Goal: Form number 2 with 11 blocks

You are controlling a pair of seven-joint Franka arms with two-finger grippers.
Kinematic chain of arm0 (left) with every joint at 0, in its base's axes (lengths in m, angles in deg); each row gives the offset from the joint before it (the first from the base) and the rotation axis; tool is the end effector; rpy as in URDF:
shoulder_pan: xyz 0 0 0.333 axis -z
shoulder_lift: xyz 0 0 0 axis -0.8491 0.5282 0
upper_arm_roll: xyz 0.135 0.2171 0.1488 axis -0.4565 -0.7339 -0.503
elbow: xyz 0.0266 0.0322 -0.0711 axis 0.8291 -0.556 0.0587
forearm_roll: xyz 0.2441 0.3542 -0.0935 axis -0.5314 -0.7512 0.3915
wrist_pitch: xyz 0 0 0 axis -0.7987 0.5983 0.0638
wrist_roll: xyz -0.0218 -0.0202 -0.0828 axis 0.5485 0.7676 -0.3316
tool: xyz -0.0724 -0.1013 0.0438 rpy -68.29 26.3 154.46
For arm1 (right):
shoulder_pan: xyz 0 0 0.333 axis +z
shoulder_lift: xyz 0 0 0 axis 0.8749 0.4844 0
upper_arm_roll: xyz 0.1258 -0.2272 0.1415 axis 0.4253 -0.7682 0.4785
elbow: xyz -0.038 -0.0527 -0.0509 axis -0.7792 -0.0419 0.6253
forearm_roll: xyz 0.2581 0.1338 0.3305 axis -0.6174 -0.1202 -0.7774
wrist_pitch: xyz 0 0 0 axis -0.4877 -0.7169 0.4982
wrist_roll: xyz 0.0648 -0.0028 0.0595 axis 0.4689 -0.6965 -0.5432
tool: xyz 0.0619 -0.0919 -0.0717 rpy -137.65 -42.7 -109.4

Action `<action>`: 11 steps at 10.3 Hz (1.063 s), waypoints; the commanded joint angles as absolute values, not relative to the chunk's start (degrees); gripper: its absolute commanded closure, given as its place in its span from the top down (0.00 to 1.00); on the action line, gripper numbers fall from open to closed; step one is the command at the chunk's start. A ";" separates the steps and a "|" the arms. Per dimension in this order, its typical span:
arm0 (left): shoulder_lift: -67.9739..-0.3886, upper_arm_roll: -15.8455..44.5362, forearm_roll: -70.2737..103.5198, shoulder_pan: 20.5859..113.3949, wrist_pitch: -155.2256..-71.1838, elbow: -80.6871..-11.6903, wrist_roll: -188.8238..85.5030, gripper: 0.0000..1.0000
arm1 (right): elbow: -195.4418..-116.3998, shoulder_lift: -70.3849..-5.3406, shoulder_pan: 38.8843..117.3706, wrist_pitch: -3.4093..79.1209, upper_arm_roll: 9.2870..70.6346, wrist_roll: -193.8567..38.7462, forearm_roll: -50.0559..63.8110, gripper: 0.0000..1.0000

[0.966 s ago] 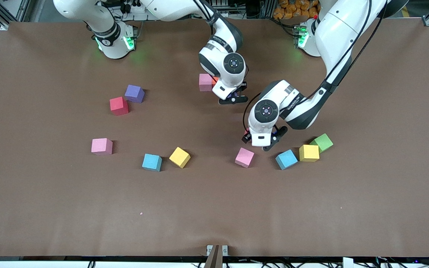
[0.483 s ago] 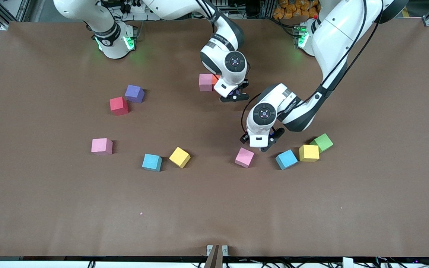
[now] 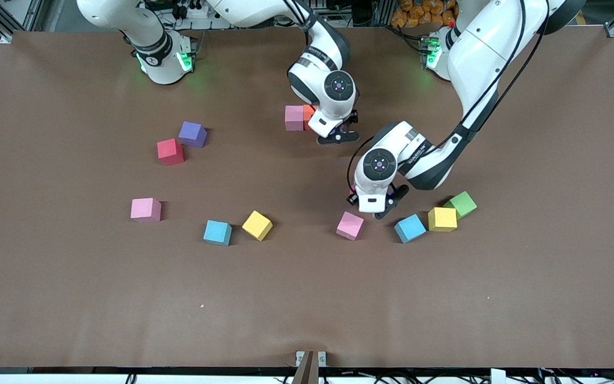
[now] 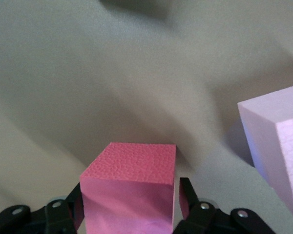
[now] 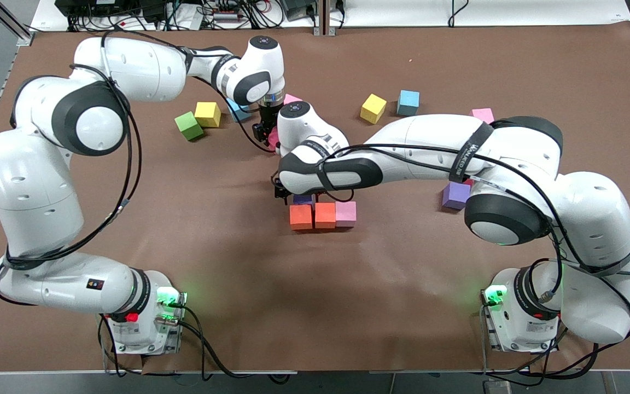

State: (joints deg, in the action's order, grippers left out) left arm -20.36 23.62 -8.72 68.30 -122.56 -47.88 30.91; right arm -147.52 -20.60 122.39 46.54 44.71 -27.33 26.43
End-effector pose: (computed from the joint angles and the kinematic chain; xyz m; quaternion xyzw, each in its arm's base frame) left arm 0.5308 -0.3905 0.1214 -0.9218 -0.3769 0.0756 0.0498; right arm 0.3308 0.6265 0.1404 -0.9905 -0.0427 0.1292 0.0209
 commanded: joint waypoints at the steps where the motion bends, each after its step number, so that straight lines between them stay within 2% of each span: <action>1: -20.77 23.88 -10.30 67.87 -122.87 -47.99 30.75 0.43 | -147.51 -24.22 122.21 43.89 43.92 -27.35 27.20 1.00; 4: -23.41 24.06 -10.56 67.70 -122.87 -50.53 27.08 0.44 | -149.52 -29.23 117.48 41.68 42.51 -31.98 28.96 1.00; 6: -24.64 24.67 -10.74 67.87 -122.87 -52.03 24.17 0.43 | -149.36 -30.30 113.43 42.38 41.98 -31.74 29.13 1.00; 9: -27.97 28.87 -10.74 67.78 -123.04 -54.49 20.04 0.43 | -149.18 -30.83 112.71 48.77 35.86 -32.00 29.13 1.00; 11: -28.34 32.12 -13.09 68.13 -123.04 -56.33 19.67 0.43 | -149.44 -30.22 110.79 48.54 33.02 -36.10 29.05 1.00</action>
